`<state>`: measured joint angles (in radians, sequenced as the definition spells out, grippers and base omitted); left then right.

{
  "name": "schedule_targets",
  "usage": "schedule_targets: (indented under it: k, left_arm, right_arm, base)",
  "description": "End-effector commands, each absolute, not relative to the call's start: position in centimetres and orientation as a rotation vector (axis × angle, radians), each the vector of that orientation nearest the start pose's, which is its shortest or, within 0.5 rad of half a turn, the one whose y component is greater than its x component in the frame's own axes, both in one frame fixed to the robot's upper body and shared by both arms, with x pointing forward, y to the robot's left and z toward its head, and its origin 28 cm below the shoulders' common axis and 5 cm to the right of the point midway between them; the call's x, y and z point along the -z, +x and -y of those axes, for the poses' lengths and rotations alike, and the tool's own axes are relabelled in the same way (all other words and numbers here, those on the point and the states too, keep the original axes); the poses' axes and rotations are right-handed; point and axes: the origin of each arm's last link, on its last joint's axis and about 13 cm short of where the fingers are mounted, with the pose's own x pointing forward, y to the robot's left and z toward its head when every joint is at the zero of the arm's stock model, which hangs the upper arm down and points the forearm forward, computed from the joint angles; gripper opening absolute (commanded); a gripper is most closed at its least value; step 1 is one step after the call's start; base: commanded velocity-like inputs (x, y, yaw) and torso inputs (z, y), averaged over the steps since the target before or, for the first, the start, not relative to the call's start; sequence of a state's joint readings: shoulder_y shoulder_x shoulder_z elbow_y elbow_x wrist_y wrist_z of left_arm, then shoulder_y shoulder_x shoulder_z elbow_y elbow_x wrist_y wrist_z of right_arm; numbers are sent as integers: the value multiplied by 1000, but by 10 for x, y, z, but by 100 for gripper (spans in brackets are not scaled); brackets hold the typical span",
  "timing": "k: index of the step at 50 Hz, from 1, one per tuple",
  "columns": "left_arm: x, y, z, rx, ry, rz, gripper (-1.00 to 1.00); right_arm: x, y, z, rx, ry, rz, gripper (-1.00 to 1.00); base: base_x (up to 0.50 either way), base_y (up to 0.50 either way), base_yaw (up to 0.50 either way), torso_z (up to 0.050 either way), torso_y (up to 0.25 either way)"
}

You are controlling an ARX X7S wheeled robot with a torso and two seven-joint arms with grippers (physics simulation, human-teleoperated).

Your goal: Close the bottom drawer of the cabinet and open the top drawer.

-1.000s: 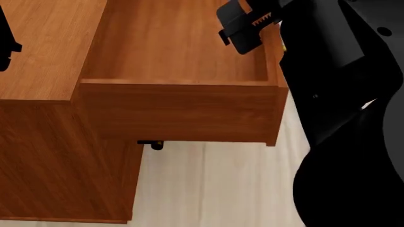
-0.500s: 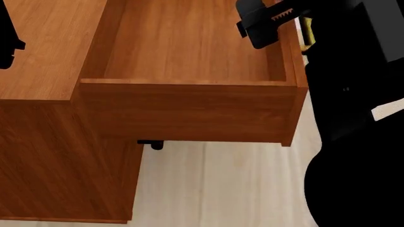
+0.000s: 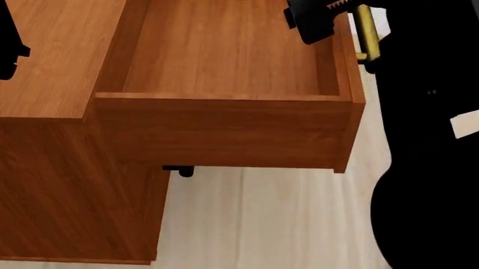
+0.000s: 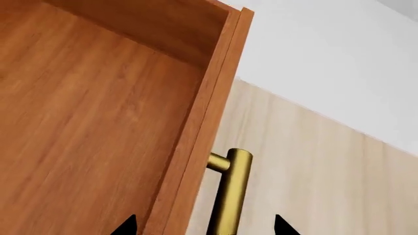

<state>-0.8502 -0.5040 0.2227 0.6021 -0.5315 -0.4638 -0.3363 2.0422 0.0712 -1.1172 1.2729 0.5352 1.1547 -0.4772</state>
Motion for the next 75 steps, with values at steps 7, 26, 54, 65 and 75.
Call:
schedule_targets:
  k: [7,26,54,65,75]
  left_arm:
    - [-302,251,-228,132,90,825,100]
    - [-308,246,-228,132,93,838,100]
    - [-311,246,-227,138,91,847,100]
    - [-312,245,-226,142,91,848,100]
    - [-313,244,-225,147,91,852,100]
  right_arm:
    - [-461,352,149,81,-519,-518,100]
    - [-490,333,152,79,-469,-433,100]
    - [-498,287,189,146,-351,-357,100]
    - [-496,264,200,187,-306,-334,100]
    - [-485,242,207,211,-275,-325,100]
  base:
    - [0,-1,-2,0,2]
    - [0,0,0,0,1]
    - [0,0,0,0,0]
    - [0,0,0,0,0]
    - [0,0,0,0,0]
